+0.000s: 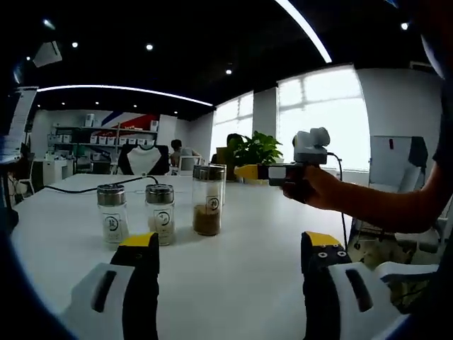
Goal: Rotate the seasoning bottle until the label or dispensing opening points toward the visible target arrow and the bottle remains upright within the marked orientation range
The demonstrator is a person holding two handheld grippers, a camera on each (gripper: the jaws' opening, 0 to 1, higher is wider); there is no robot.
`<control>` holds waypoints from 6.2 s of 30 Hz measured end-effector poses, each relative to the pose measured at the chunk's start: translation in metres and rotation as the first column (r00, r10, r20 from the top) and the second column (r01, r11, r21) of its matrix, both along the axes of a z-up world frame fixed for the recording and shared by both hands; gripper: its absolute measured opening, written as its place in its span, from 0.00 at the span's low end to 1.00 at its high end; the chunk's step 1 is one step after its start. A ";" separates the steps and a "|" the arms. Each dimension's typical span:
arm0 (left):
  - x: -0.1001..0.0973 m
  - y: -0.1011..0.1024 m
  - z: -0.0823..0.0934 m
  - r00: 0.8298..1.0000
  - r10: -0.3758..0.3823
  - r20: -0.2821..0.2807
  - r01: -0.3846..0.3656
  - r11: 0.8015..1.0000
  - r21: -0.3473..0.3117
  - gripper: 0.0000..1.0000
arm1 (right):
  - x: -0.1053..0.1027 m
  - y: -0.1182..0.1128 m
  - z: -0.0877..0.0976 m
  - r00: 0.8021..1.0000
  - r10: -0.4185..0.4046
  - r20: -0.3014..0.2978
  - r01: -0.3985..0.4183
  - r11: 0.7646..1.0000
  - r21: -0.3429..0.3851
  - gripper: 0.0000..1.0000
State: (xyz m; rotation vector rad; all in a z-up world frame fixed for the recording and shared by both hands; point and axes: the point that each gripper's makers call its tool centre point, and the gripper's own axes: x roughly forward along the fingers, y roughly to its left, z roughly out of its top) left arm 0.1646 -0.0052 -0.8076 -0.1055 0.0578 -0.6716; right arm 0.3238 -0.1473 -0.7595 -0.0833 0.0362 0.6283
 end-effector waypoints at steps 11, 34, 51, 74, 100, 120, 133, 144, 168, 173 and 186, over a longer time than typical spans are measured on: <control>0.002 -0.007 -0.008 0.999 -0.032 -0.039 0.032 0.999 0.016 1.00 | 0.030 -0.008 -0.005 0.999 -0.039 -0.014 0.038 0.999 -0.038 0.62; -0.004 -0.006 -0.009 0.997 -0.074 0.021 0.071 0.988 0.134 0.94 | 0.091 -0.020 -0.003 0.987 -0.163 0.010 0.164 0.986 -0.039 0.52; -0.003 0.001 -0.008 0.998 -0.069 0.013 0.067 0.992 0.111 0.92 | 0.123 -0.017 -0.006 0.979 -0.201 0.028 0.203 0.974 -0.102 0.46; -0.006 -0.001 -0.010 0.997 -0.078 -0.011 0.079 0.992 0.098 1.00 | 0.114 -0.021 -0.005 0.985 -0.169 -0.012 0.168 0.984 -0.062 0.38; 0.002 -0.005 0.000 0.997 -0.074 -0.007 0.074 0.997 0.026 0.95 | 0.028 -0.011 0.028 0.998 -0.037 0.043 0.035 0.999 0.032 0.37; 0.010 -0.027 -0.007 0.995 -0.099 -0.013 0.100 0.991 0.092 0.87 | -0.041 0.017 0.029 0.997 0.045 0.056 -0.047 0.998 0.040 0.36; 0.019 -0.039 -0.010 0.993 -0.118 -0.015 0.119 0.983 0.139 0.83 | -0.081 0.055 0.027 0.981 0.184 0.062 -0.188 0.979 0.073 0.36; 0.019 -0.040 -0.004 0.988 -0.150 0.026 0.145 0.980 0.139 0.68 | -0.111 0.096 0.013 0.927 0.373 0.041 -0.375 0.922 0.097 0.36; -0.004 -0.042 0.003 0.945 -0.299 0.136 0.273 0.945 0.180 0.45 | -0.174 0.137 0.015 0.779 0.623 0.068 -0.626 0.780 0.023 0.37; -0.008 -0.037 0.007 0.955 -0.260 0.141 0.238 0.958 0.159 0.44 | -0.179 0.141 0.016 0.778 0.624 0.071 -0.627 0.779 0.023 0.37; 0.000 -0.015 0.003 0.984 -0.019 0.175 -0.019 0.976 0.215 0.42 | -0.161 0.154 0.011 0.902 0.432 0.025 -0.427 0.881 0.205 0.40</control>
